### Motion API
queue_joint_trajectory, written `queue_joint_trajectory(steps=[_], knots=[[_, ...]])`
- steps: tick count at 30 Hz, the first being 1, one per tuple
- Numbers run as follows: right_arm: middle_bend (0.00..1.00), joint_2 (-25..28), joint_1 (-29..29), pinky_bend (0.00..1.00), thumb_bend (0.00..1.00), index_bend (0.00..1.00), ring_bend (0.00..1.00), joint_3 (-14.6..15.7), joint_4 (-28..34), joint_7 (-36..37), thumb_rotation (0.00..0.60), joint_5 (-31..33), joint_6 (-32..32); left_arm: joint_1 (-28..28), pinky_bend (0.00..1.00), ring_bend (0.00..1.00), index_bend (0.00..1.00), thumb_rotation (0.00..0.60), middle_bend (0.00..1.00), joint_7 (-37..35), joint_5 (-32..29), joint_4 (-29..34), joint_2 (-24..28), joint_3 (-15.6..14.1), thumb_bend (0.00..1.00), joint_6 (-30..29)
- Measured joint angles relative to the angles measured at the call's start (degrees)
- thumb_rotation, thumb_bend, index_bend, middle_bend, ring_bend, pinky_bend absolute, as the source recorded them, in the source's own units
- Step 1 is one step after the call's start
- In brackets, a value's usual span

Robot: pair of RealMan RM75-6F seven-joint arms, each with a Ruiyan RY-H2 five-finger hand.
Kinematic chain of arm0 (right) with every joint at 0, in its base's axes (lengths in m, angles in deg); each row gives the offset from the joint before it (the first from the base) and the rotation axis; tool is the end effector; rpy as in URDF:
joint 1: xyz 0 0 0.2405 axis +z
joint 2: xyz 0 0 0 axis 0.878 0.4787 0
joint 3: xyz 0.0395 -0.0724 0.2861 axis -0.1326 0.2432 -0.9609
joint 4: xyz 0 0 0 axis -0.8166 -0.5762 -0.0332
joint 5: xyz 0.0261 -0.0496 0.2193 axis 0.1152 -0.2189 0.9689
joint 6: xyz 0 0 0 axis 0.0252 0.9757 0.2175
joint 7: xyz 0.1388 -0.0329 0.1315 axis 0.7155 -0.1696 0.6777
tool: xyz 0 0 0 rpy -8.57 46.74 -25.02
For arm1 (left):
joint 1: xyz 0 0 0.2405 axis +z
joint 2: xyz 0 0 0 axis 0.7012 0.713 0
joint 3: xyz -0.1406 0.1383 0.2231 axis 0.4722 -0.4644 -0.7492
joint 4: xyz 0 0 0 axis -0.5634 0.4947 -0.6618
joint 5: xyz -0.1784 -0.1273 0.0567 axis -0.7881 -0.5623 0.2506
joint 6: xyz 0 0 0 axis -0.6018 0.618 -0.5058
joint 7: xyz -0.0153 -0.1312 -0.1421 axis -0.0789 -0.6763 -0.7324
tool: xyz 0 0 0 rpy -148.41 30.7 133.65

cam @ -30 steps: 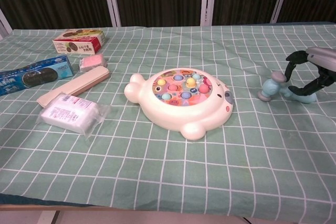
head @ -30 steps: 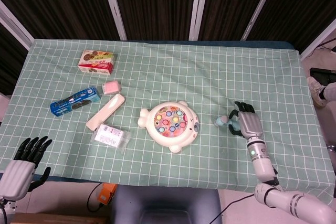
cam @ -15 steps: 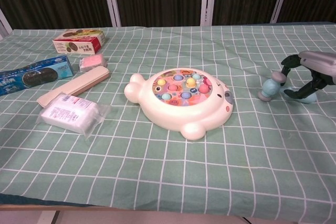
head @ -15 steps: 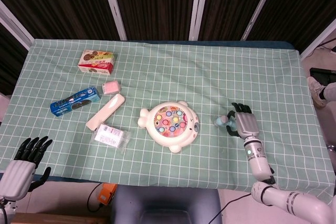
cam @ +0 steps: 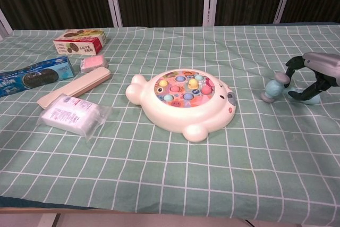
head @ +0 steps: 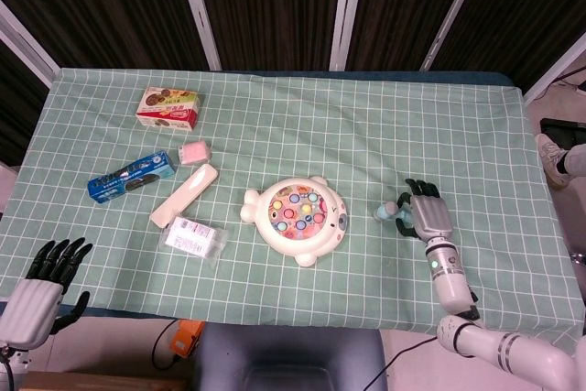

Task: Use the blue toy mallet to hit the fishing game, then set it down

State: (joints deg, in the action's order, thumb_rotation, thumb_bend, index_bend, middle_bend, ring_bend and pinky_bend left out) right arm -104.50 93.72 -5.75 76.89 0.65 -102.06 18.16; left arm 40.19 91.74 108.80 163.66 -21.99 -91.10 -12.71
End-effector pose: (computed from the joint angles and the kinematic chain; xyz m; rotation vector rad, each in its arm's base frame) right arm -0.3040 -0.4113 -0.0160 1.4867 -1.1488 0.6511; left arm -0.3360 0.2036 0.1416 -1.6051 -0.8223 -0.9037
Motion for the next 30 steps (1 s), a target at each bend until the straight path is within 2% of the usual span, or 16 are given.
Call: queue_joint_trajectory(steps=[30], knots=[[0.21,-1.05,0.83,0.21,0.55,0.6,0.13,0.79,-1.21,-0.06,0.6,0.9,0.29,-0.03,0.02,0.0,0.0,0.6,0.03,0.41,-0.16,0.08,0.03,-0.06,0.41,0.25]])
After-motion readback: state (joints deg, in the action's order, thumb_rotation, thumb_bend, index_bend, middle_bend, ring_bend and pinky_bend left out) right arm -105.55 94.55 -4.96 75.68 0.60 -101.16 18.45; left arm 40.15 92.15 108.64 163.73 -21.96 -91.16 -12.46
